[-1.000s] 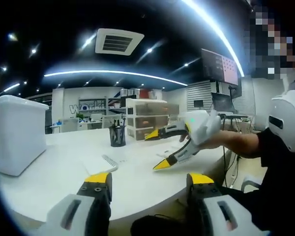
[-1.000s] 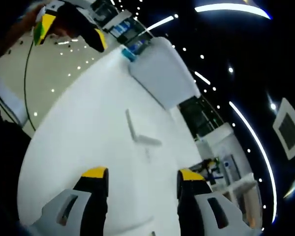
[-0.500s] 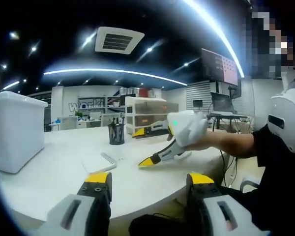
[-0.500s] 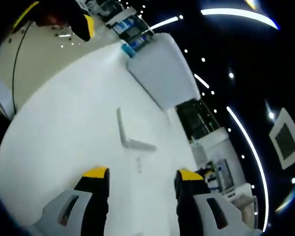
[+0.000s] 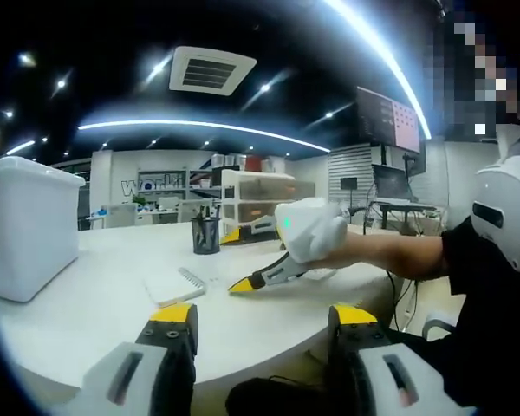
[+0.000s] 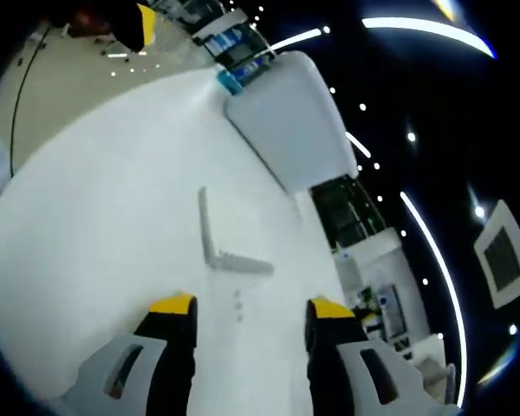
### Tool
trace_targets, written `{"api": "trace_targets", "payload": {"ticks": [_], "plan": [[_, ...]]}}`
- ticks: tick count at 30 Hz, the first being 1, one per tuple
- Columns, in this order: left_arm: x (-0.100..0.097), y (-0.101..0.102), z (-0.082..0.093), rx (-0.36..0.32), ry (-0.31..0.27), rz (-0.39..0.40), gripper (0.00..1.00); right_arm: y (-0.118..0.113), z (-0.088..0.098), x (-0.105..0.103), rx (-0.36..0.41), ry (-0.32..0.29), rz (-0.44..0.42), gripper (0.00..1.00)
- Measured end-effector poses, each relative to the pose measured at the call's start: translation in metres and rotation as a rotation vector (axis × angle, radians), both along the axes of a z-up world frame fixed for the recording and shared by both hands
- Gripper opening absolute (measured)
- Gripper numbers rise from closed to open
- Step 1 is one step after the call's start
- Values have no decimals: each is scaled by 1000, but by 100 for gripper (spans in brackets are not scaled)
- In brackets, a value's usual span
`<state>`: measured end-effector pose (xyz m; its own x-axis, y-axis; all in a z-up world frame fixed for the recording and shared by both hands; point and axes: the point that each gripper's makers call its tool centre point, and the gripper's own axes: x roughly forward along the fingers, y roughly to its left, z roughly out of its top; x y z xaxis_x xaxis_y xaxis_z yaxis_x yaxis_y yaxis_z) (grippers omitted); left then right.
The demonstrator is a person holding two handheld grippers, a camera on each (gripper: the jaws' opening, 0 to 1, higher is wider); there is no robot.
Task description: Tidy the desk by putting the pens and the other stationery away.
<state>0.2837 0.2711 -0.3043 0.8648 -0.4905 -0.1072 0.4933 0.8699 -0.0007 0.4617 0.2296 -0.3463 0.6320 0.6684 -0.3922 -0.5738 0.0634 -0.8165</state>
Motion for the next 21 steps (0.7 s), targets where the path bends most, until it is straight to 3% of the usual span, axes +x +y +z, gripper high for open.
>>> {"api": "trace_targets", "payload": {"ticks": [21], "plan": [[1, -7, -6, -13, 14, -19, 61, 11, -5, 11, -90, -144, 16, 37]]}}
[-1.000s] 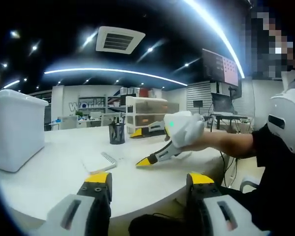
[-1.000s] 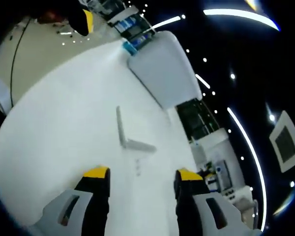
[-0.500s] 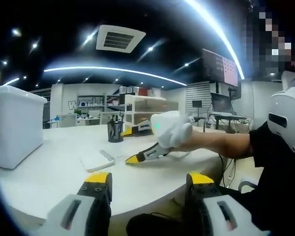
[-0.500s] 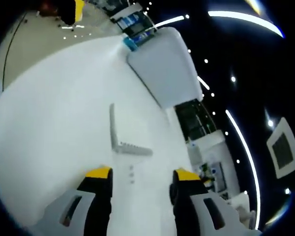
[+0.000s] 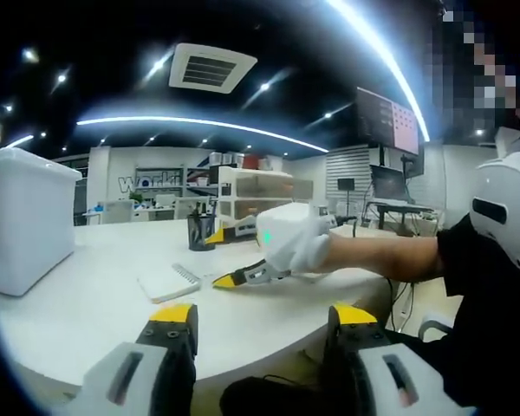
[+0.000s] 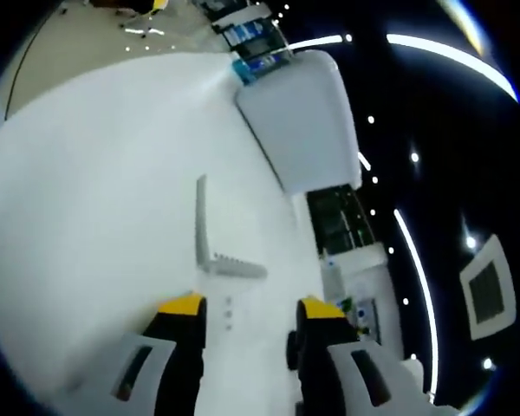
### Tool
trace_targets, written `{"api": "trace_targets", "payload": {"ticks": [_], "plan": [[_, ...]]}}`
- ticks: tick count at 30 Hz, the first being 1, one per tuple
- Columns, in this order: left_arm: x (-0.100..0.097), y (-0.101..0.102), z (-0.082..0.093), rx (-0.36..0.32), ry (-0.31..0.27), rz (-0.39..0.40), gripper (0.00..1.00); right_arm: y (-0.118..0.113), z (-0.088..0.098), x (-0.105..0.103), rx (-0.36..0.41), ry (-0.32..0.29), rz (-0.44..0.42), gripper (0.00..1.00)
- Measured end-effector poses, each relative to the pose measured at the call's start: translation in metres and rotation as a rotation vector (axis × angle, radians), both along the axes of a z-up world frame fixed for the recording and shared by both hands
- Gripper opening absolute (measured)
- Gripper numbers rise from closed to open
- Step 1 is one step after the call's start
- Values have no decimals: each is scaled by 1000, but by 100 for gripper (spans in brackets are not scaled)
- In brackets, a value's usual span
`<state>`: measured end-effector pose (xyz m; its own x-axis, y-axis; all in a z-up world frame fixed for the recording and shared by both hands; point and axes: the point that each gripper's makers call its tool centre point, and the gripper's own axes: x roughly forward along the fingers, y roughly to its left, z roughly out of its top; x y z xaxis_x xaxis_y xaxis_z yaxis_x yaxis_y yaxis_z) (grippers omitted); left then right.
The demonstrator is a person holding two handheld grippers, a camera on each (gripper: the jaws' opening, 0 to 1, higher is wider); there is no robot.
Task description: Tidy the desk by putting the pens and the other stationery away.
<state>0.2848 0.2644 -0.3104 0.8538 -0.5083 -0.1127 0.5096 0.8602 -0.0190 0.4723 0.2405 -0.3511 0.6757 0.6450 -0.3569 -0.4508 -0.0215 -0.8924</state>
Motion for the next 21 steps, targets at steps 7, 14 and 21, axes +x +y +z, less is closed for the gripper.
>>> {"api": "trace_targets", "payload": {"ticks": [7, 14, 21], "plan": [[0, 0, -1, -2, 2, 0, 61, -1, -5, 0, -55, -36, 21, 24], [1, -2, -2, -2, 5, -5, 61, 0, -9, -1, -106, -67, 51, 14], [0, -3, -1, -1, 5, -8, 61, -1, -11, -1, -155, -110, 66, 0]]}}
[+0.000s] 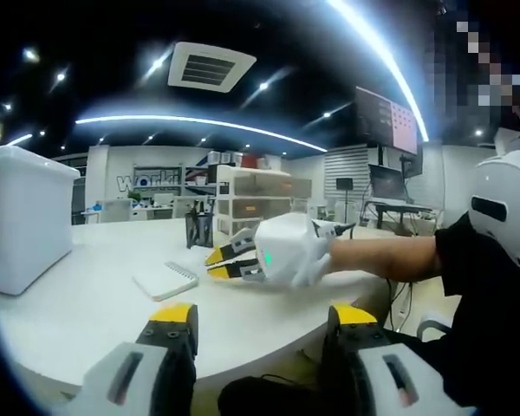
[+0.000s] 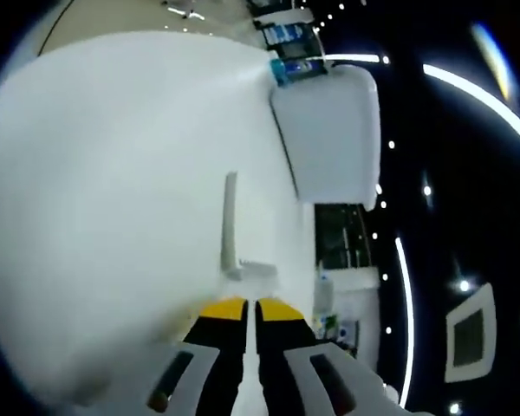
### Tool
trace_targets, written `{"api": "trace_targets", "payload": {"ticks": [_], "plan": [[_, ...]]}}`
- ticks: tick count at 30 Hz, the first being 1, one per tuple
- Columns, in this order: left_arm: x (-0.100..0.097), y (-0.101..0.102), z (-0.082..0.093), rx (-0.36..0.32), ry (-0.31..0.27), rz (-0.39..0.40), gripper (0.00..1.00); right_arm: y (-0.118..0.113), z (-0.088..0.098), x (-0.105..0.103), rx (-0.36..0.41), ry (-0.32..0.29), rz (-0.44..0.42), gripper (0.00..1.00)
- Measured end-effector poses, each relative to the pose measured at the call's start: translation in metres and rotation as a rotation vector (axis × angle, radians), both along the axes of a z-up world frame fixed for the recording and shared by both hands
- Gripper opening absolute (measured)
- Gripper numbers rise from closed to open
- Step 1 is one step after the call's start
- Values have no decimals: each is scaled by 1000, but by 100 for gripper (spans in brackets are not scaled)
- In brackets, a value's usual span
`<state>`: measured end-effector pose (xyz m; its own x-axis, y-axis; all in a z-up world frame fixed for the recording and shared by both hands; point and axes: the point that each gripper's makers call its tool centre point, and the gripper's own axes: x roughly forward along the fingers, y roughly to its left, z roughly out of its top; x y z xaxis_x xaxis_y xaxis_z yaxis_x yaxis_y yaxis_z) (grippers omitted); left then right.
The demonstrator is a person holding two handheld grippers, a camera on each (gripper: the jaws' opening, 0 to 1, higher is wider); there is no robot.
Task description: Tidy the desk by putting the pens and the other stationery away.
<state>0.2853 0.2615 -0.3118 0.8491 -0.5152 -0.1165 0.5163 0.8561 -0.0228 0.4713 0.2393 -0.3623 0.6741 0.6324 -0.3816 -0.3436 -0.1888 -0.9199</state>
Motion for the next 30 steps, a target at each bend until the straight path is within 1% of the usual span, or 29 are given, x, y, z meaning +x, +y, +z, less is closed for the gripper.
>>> {"api": "trace_targets", "payload": {"ticks": [5, 14, 17, 22, 26, 28, 30], "plan": [[0, -1, 0, 1, 0, -3, 61, -2, -2, 2, -16, -13, -1, 0], [-1, -1, 2, -2, -7, -1, 60, -2, 16, 0, 64, -11, -8, 0], [-1, -1, 4, -3, -9, 0, 60, -2, 26, -3, 89, -43, 4, 0], [-1, -4, 4, -1, -9, -6, 60, -4, 46, -8, 152, -68, 14, 0], [-1, -7, 5, 1, -9, -12, 60, -8, 56, -11, 164, -98, 21, 0], [-1, -9, 5, 2, -9, -15, 60, -10, 61, -12, 170, -124, 26, 0], [-2, -10, 5, 3, -9, -17, 60, -12, 65, -13, 176, -132, 29, 0]]}}
